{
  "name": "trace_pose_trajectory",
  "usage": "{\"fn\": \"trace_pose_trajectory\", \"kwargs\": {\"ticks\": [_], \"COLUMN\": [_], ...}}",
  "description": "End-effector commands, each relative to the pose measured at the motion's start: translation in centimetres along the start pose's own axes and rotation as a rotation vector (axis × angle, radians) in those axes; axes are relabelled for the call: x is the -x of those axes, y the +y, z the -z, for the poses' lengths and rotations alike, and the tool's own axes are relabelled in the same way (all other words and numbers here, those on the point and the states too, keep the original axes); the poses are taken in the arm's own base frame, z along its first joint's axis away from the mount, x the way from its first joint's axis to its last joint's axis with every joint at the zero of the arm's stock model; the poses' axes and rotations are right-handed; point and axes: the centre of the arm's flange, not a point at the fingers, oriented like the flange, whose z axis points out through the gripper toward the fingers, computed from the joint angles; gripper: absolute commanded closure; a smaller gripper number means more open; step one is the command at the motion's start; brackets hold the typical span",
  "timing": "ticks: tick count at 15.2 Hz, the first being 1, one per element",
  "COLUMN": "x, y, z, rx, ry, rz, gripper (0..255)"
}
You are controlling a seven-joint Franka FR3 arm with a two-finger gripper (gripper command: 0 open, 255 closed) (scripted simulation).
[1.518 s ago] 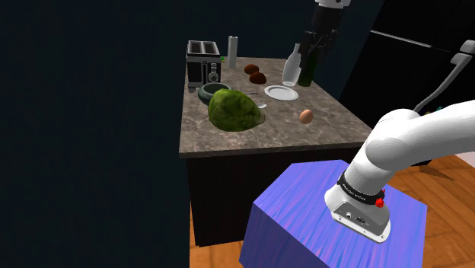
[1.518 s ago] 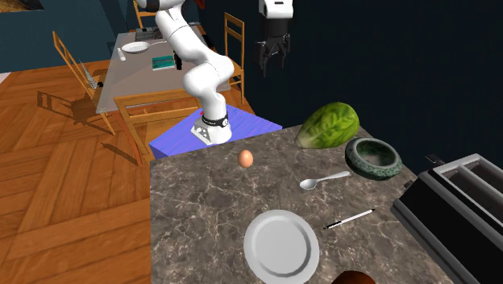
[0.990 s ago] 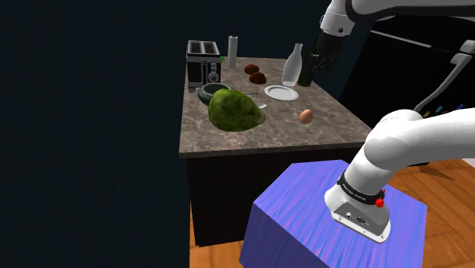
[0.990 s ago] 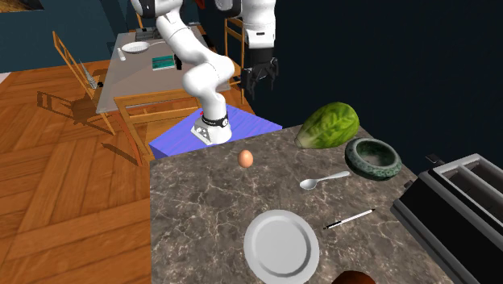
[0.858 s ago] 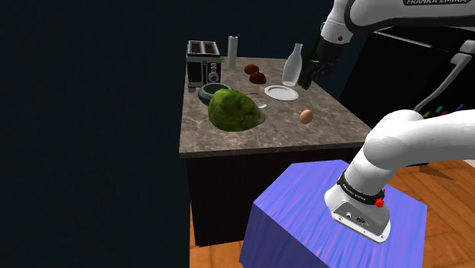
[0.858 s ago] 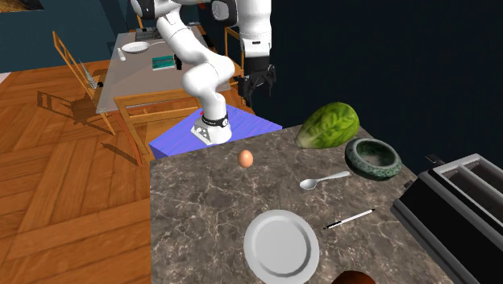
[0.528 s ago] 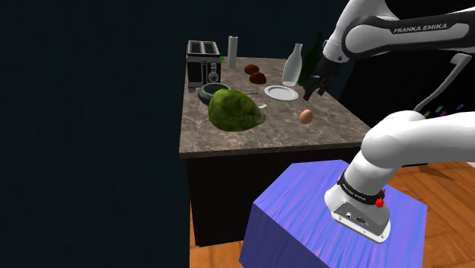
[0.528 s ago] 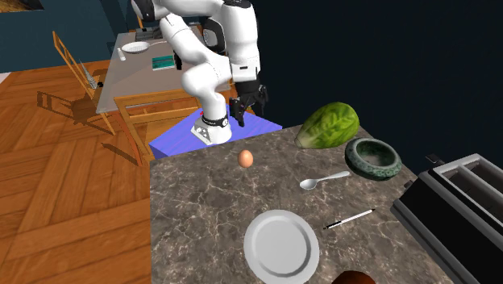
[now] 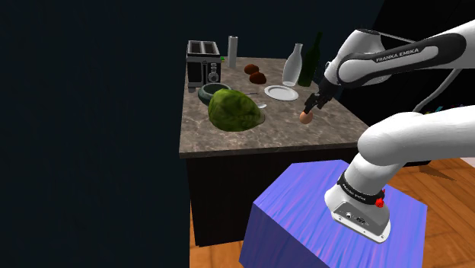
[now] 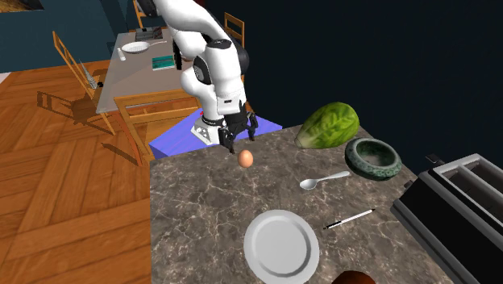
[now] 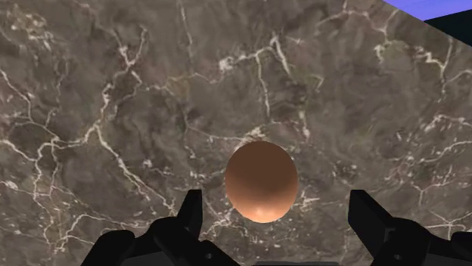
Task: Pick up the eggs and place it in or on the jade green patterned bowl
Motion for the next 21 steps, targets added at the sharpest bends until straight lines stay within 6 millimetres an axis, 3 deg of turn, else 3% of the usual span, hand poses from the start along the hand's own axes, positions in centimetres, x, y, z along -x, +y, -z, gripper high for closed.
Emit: {"fn": "trace_pose_trajectory", "kwargs": {"ticks": [1, 7, 15, 16, 21], "x": [0.3, 0.2, 0.2, 0.2, 0.2], "y": [0.4, 0.4, 0.4, 0.4, 0.4], "z": [-1.2, -4.7, -4.7, -4.7, -4.7], "rx": [0.001, 0.001, 0.001, 0.001, 0.001], "ry": [0.010, 0.010, 0.010, 0.010, 0.010], "rz": [-0.002, -0.002, -0.002, -0.002, -0.002], "gripper": [0, 0, 0, 255, 255]}}
